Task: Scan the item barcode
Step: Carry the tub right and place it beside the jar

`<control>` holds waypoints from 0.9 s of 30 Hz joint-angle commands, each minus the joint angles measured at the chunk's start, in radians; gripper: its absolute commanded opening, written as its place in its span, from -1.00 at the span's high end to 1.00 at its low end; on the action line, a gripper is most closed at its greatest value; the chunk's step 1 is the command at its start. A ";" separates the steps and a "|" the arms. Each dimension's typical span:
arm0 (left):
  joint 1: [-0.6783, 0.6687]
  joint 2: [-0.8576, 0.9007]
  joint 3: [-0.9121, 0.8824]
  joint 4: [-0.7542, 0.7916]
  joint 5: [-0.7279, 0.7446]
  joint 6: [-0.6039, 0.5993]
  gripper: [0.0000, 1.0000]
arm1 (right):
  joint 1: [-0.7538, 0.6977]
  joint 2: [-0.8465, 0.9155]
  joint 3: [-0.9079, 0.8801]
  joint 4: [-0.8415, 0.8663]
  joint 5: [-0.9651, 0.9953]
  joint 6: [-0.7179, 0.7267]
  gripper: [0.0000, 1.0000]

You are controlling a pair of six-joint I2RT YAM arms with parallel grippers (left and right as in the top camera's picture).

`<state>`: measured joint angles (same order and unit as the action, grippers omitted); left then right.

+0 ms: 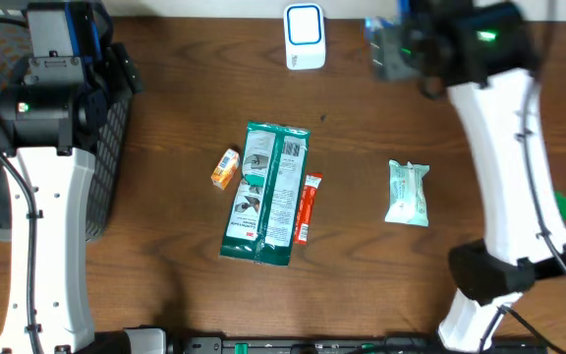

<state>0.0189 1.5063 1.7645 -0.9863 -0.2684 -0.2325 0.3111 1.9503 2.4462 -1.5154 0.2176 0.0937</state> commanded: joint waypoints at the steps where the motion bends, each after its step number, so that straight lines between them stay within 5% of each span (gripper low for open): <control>1: 0.004 0.001 0.007 0.001 -0.017 -0.002 -0.81 | -0.070 0.056 -0.027 -0.127 0.006 -0.077 -0.25; 7: 0.004 0.001 0.007 0.001 -0.017 -0.002 -0.81 | -0.219 0.065 -0.164 -0.170 0.007 -0.077 0.07; 15: 0.004 0.001 0.007 0.001 -0.017 -0.002 -0.80 | -0.419 0.065 -0.504 0.029 0.011 -0.118 -0.08; 24: 0.004 0.001 0.007 0.001 -0.017 -0.002 -0.80 | -0.592 0.065 -0.828 0.455 0.010 -0.178 -0.22; 27: 0.004 0.001 0.007 0.001 -0.017 -0.002 -0.81 | -0.629 0.065 -0.896 0.541 0.009 -0.178 -0.39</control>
<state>0.0189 1.5063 1.7645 -0.9863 -0.2687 -0.2325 -0.2886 2.0171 1.6020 -1.0218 0.2173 -0.0635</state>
